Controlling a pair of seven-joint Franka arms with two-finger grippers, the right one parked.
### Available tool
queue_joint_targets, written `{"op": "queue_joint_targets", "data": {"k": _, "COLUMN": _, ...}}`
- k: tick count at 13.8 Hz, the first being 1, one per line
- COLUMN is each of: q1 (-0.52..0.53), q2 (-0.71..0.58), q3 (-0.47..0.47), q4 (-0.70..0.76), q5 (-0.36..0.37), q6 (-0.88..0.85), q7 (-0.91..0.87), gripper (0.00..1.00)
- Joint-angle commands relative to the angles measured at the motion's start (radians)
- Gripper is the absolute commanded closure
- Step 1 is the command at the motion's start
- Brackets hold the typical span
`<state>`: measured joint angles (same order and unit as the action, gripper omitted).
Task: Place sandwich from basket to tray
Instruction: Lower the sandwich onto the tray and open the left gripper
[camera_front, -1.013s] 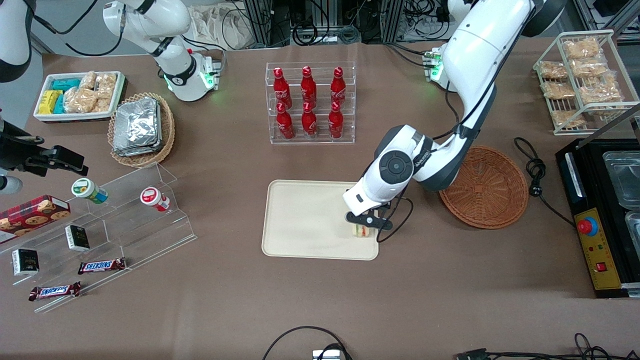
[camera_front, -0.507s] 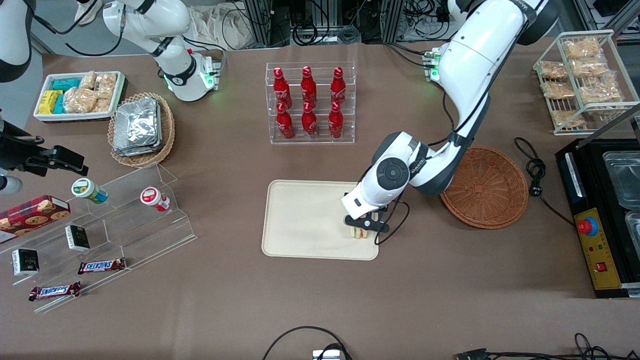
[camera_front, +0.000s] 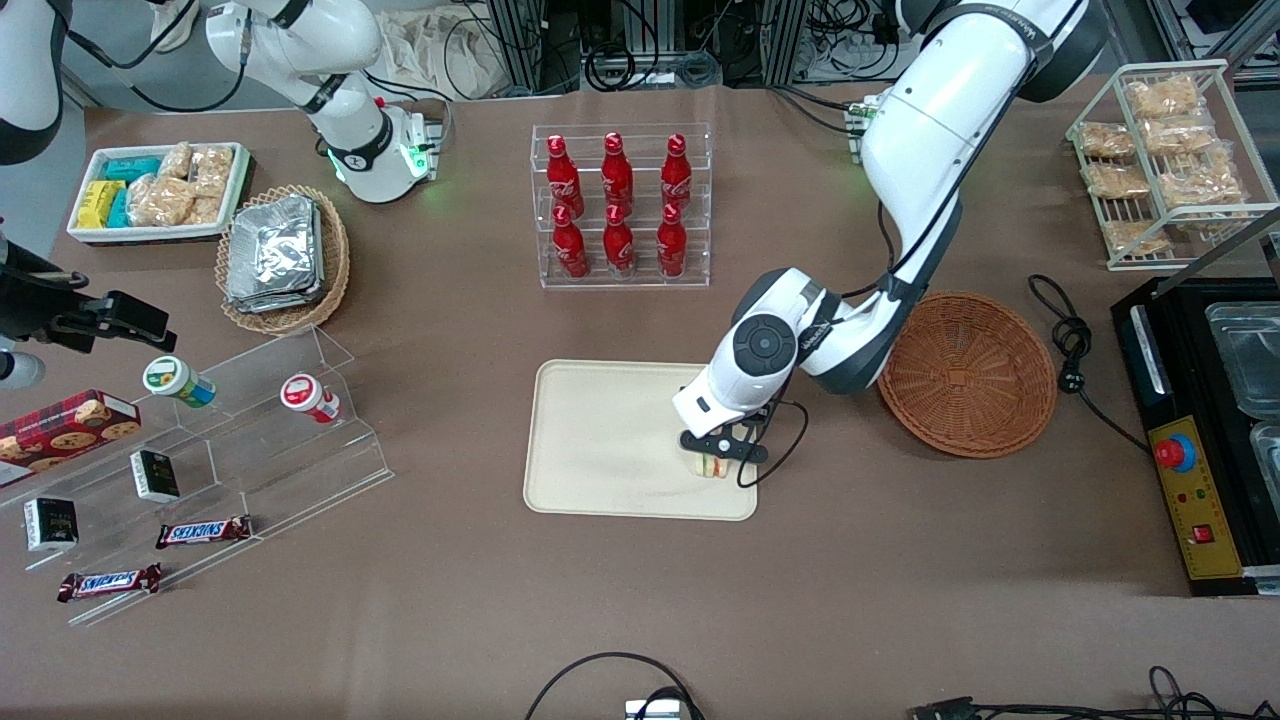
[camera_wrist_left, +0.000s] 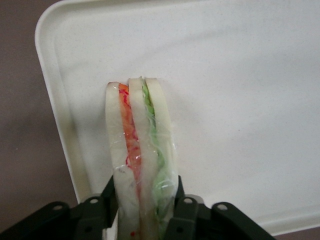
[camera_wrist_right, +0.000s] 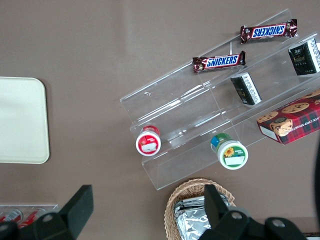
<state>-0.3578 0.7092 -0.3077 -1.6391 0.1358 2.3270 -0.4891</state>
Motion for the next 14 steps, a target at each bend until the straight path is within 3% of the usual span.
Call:
{"op": "queue_joint_targets", "data": {"k": 1, "q1": -0.015, "q2": 0.018, "q3": 0.012, "q4": 0.035, "q5": 0.022, "q6": 0.002, "q7": -0.039, "gripper": 0.09}}
{"op": "queue_joint_targets", "data": {"k": 2, "q1": -0.015, "q2": 0.015, "q3": 0.012, "q4": 0.035, "q5": 0.024, "q6": 0.000, "q7": -0.064, "gripper": 0.01}}
{"op": "queue_joint_targets", "data": {"k": 6, "q1": -0.007, "q2": -0.036, "q3": 0.010, "q4": 0.057, "q5": 0.021, "q6": -0.059, "q7": -0.124, "gripper": 0.00}}
{"op": "queue_joint_targets", "data": {"k": 12, "q1": 0.003, "q2": -0.059, "q3": 0.015, "q4": 0.238, "q5": 0.021, "q6": -0.279, "q7": -0.218, "gripper": 0.00}}
{"op": "queue_joint_targets", "data": {"k": 14, "q1": 0.003, "q2": -0.092, "q3": 0.056, "q4": 0.257, "q5": 0.021, "q6": -0.326, "q7": -0.239, "gripper": 0.00}}
